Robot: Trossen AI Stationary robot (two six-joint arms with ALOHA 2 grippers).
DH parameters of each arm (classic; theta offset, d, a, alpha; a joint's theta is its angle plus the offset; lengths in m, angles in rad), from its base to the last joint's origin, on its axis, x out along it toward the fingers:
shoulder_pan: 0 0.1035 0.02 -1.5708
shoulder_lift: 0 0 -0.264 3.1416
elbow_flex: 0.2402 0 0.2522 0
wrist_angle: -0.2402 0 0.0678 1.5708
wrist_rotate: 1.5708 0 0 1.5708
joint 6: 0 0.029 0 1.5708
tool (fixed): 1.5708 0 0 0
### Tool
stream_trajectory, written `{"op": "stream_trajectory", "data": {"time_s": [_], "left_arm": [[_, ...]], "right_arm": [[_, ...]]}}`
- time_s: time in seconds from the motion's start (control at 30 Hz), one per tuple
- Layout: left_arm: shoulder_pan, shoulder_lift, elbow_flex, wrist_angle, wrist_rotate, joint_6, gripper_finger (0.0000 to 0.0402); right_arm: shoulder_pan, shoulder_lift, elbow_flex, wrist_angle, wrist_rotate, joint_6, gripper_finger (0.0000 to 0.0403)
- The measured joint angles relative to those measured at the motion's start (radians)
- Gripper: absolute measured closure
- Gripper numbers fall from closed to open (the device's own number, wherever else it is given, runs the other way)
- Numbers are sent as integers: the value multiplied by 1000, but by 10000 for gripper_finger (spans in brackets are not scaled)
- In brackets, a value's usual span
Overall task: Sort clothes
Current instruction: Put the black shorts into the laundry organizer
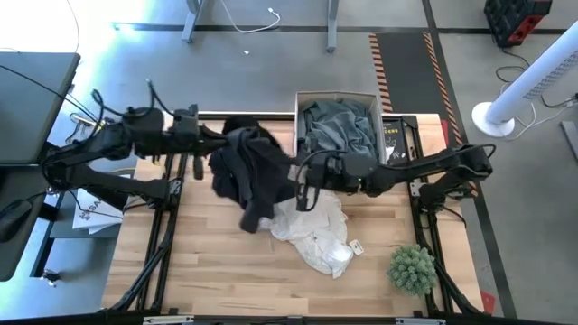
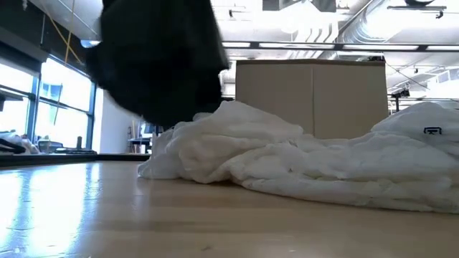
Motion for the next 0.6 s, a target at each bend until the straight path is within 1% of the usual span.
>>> {"op": "stream_trajectory", "data": {"time_s": [0.07, 0.13, 0.2, 0.27, 0.37, 0.4, 0.47, 0.53, 0.6], "left_arm": [[0, 20, 0, 1, 31, -2, 396], [0, 37, 0, 5, 89, 5, 396], [-4, 55, 0, 8, 147, 27, 396], [-16, 74, 0, 4, 170, 43, 396], [-45, 95, -2, -8, 170, 67, 396], [-56, 98, -2, -6, 173, 76, 396], [-74, 103, -2, -12, 173, 95, 396], [-92, 103, -3, -16, 157, 107, 396], [-104, 99, -4, -14, 150, 111, 391]], "right_arm": [[-10, 30, 73, -81, 2, -2, 181], [-28, 66, 142, -171, 18, 4, 150], [-51, 109, 205, -252, 21, 48, 125], [-74, 163, 256, -308, -5, 129, 110], [-103, 251, 309, -355, -61, 242, 108], [-110, 278, 319, -357, -80, 259, 113], [-121, 333, 342, -350, -115, 285, 139], [-125, 372, 371, -348, -152, 312, 188], [-127, 392, 396, -349, -185, 318, 254]]}}
